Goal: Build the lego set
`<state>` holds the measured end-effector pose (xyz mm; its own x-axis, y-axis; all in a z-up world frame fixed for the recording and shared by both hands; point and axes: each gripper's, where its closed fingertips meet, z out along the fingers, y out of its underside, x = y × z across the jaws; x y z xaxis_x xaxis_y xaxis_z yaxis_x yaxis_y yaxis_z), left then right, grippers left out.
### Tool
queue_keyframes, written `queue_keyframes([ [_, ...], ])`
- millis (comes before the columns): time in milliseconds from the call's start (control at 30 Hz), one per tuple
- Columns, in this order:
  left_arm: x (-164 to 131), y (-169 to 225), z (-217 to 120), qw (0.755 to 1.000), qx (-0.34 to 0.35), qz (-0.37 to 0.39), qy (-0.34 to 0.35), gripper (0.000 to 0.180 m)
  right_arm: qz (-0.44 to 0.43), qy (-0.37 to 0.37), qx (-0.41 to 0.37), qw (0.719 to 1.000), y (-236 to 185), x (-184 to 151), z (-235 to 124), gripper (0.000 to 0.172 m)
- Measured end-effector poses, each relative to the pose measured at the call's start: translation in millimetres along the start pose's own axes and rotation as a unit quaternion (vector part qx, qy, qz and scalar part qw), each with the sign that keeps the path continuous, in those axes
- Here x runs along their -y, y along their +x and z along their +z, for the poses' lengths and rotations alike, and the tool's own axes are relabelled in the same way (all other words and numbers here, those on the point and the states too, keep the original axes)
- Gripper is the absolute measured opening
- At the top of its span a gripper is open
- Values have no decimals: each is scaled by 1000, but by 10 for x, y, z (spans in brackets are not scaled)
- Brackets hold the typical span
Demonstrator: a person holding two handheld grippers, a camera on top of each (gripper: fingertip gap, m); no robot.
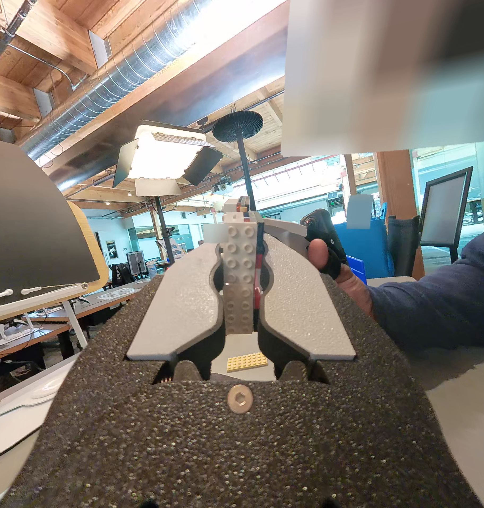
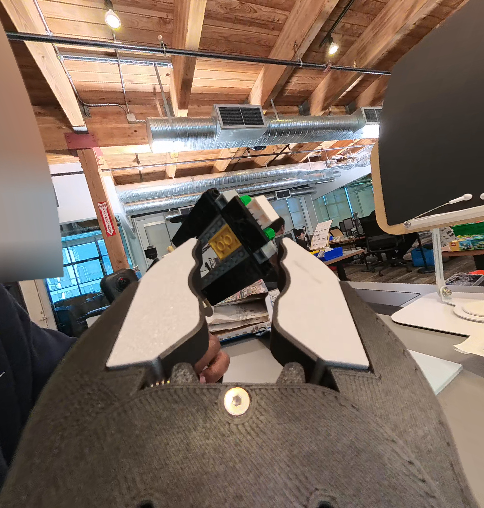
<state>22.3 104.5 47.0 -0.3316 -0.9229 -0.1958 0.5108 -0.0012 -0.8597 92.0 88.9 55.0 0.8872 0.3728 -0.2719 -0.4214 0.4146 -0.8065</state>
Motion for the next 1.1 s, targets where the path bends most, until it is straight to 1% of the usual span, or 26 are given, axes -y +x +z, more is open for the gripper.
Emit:
queue_keyframes([
  [367,-5,7,-3,1000,-11,-15,6,22,-15,-6,-8,1000,20,-9,-5,54],
  [633,-1,-79,-22,999,22,25,-1,22,-41,-31,-62,997,26,-108,-10,53],
  [700,7,-102,-31,999,25,23,3,22,-20,-29,-74,997,26,-117,-1,53],
  [800,6,-105,-38,999,25,27,4,22,38,-25,-85,995,70,-145,4,50],
  [967,9,-86,-37,999,24,35,5,22,99,-47,-110,988,170,-291,-5,50],
  [1100,-21,-71,-27,999,22,38,0,22,122,-51,-98,986,130,-341,18,53],
])
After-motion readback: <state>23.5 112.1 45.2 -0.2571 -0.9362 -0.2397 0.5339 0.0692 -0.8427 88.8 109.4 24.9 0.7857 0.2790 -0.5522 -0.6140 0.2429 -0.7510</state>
